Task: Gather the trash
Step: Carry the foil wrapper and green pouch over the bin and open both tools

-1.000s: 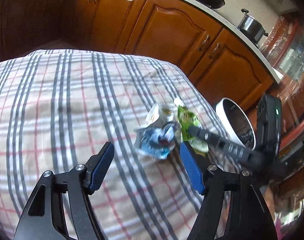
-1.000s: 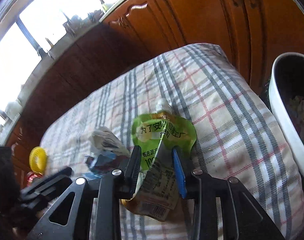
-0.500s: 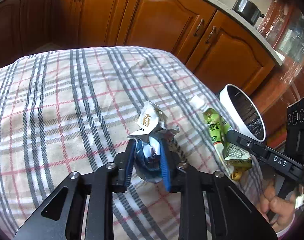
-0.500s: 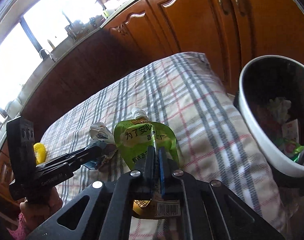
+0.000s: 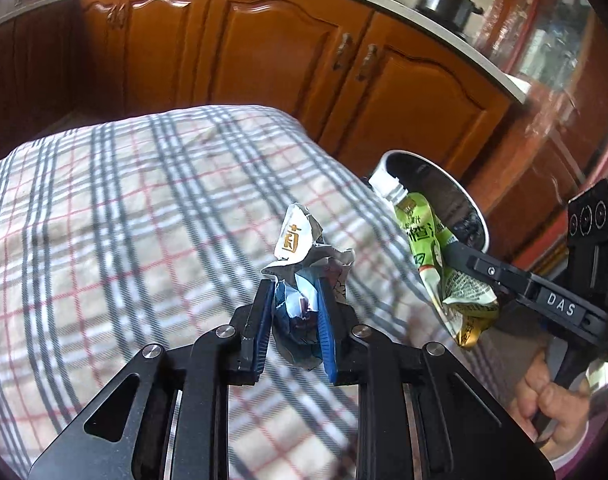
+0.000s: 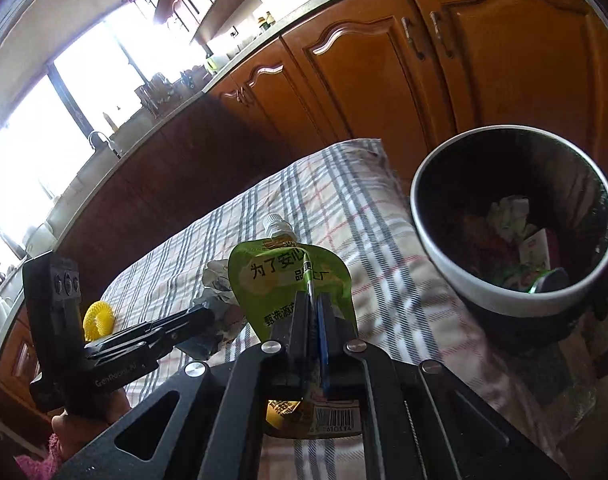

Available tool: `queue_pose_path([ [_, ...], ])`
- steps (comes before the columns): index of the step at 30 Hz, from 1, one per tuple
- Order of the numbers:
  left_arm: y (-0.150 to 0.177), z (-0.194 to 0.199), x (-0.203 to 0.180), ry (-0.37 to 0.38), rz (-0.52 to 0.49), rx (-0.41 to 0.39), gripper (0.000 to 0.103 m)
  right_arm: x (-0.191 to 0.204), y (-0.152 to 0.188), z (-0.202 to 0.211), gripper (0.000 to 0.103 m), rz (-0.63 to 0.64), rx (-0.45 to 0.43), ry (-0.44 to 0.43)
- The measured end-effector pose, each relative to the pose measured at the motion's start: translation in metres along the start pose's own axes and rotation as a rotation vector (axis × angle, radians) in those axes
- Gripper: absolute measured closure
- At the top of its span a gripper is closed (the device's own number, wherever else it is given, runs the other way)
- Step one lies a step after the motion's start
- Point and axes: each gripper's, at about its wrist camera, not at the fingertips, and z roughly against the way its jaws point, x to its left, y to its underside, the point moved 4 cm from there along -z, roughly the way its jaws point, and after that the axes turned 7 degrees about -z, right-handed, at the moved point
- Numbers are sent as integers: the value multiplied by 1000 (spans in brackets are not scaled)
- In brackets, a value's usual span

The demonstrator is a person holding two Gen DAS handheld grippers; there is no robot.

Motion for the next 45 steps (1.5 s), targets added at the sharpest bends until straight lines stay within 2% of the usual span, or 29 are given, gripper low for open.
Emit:
queue_pose_path([
  [8,-2,-2,-35,16,-66,4,84,-16,0,31,99,-25,-50,10],
  [22,-16,-8,-70,27,-131,-1,83,-54,-8,64,99,-78,-117,35],
  [45,-60,-42,-137,46,-270,-18,83,-105,-44,83,99,-136,-193,107],
])
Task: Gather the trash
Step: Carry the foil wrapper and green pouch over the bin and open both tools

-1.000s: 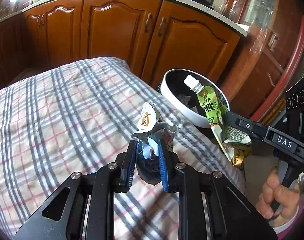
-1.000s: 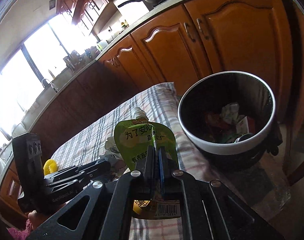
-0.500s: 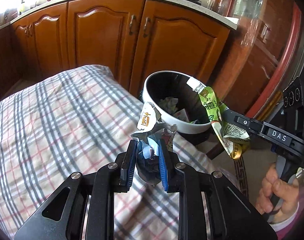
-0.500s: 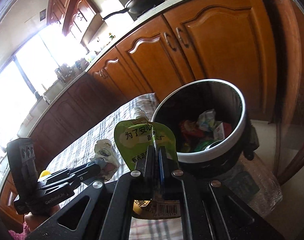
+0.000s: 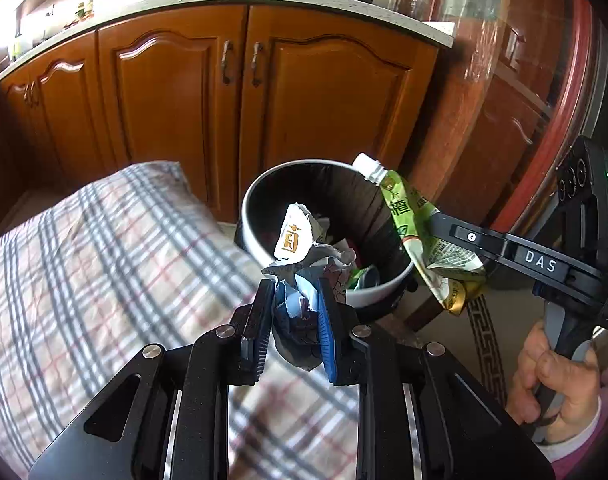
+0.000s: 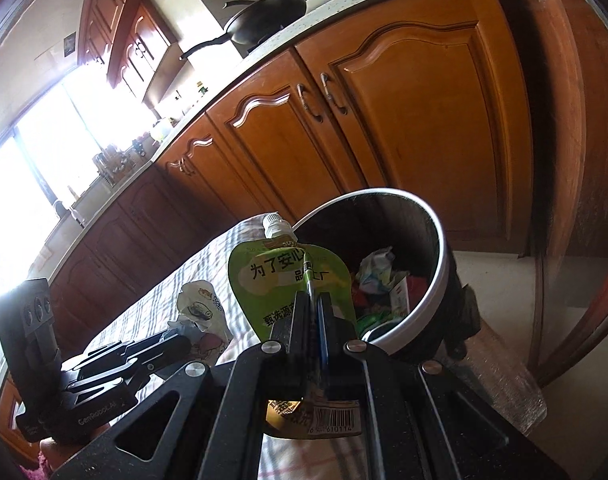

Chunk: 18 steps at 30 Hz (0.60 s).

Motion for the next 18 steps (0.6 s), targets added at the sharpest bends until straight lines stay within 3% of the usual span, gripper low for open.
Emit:
queue_pose_path([
  [18,-39,-46,-15,4,-27,20,83,-17,-30,-29,99,-16,3,36],
])
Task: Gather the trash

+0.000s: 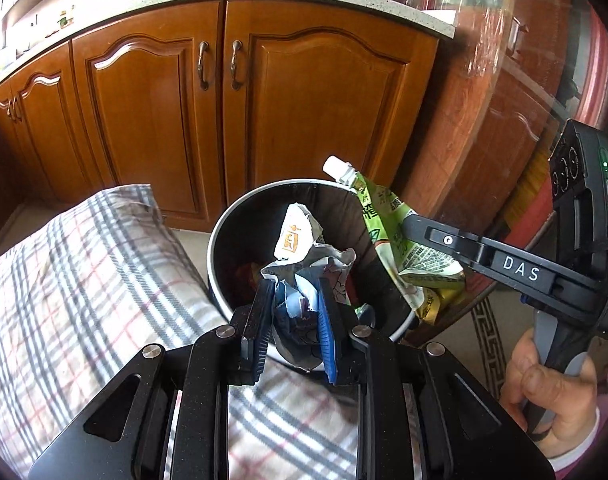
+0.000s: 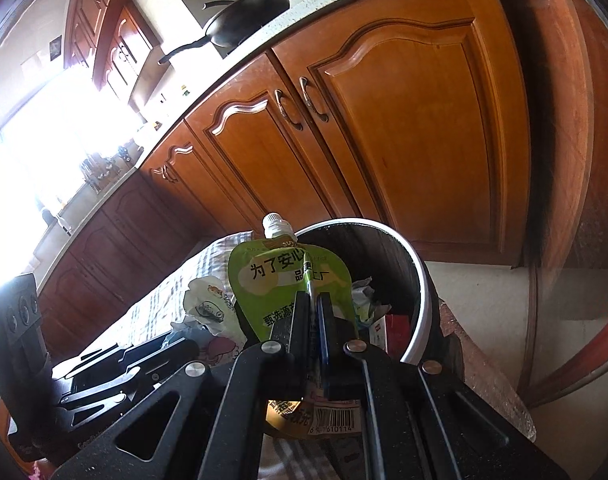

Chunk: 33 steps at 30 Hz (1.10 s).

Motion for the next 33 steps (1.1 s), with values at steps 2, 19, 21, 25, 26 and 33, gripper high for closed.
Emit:
queue_pose_path([
  [2,-1,-4,0,5,3,9,83,-3,-2,-4,99,-3,5,3],
  [19,-9,-31,5,14,41,66,71,-15,-12,-29,93,-26,51,21],
  [21,-9,-31,7,4,50,67,55,-16,-14,-29,87,-36,51,15],
  [25,-7,-23,13,-10,63,48,41,-16,-14,-22,42,-58,23,-2],
  [26,-7,-20,14,-12,67,44,41,-15,-13,-20,42,-57,18,-5],
  [33,6,6,27,-42,101,7,30,2,-7,2,18,-35,-23,-13],
])
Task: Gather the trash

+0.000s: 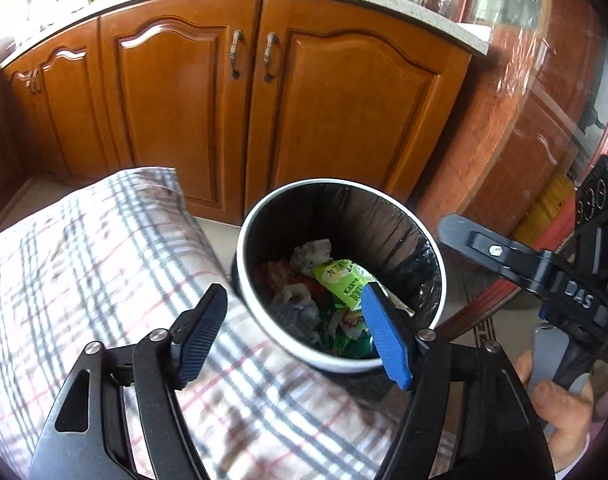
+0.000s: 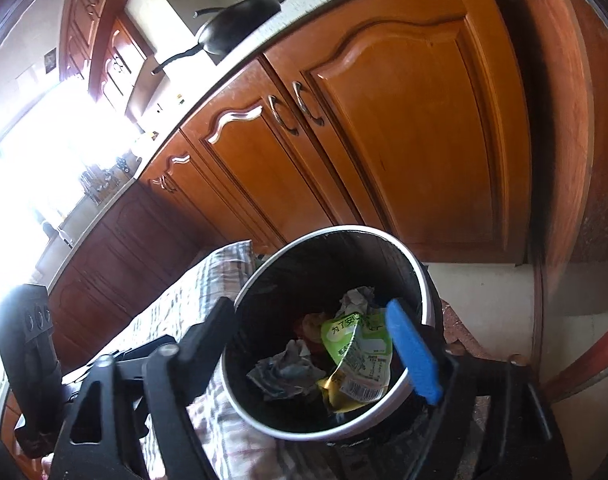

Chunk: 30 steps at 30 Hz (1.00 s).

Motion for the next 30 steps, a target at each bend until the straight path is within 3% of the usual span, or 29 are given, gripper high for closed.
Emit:
queue_pose_path([
  [8,33,50,23,-30,68,-73,22,21,23,28,4,12,-30,-21],
  [20,95,117,41,-64,139,-160,19,64,81,67,1,130,-72,10],
  [27,118,160,47,-140,111,-263,13,95,102,102,0,244,-196,40],
  [30,129,180,48,-207,90,-346,1,111,112,120,0,329,-288,81],
])
